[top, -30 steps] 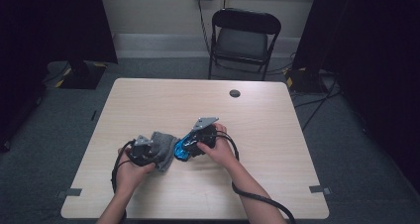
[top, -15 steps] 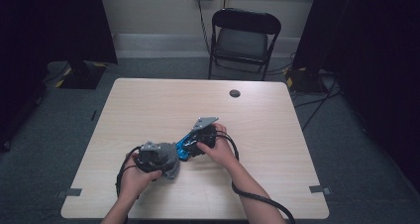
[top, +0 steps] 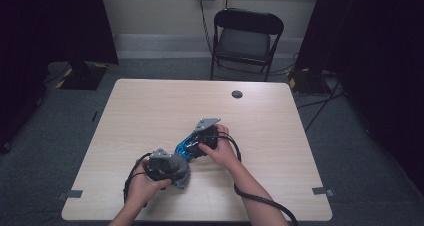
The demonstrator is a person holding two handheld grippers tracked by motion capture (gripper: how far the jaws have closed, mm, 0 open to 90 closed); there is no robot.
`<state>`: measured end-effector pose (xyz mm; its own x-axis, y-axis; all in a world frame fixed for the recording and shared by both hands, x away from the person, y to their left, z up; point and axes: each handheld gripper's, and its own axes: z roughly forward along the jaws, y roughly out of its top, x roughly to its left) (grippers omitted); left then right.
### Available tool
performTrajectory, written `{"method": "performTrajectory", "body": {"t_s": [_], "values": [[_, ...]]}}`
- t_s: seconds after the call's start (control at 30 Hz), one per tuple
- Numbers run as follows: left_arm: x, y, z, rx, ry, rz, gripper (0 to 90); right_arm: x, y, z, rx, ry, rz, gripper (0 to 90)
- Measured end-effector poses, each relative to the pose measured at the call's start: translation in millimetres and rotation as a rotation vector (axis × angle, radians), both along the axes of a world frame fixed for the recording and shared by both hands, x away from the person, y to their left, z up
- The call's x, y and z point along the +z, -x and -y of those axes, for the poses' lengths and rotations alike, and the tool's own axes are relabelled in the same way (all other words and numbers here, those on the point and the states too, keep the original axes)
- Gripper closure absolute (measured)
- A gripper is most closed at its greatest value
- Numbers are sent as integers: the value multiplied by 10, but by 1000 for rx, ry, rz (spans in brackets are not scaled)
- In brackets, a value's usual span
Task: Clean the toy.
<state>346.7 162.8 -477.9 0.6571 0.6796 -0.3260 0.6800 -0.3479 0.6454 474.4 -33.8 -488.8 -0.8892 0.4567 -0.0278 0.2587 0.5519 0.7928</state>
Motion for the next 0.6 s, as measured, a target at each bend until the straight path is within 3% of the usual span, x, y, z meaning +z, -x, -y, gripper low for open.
{"method": "performTrajectory", "body": {"t_s": [0.23,0.37,0.6], "values": [[-10,54,154,-63,38,-15,768,0,0,-1,0,0,-1,44],[-8,87,299,-130,68,-14,766,1,-1,-1,1,1,-1,44],[71,128,417,-217,98,10,763,4,-2,-3,2,3,-3,44]]}}
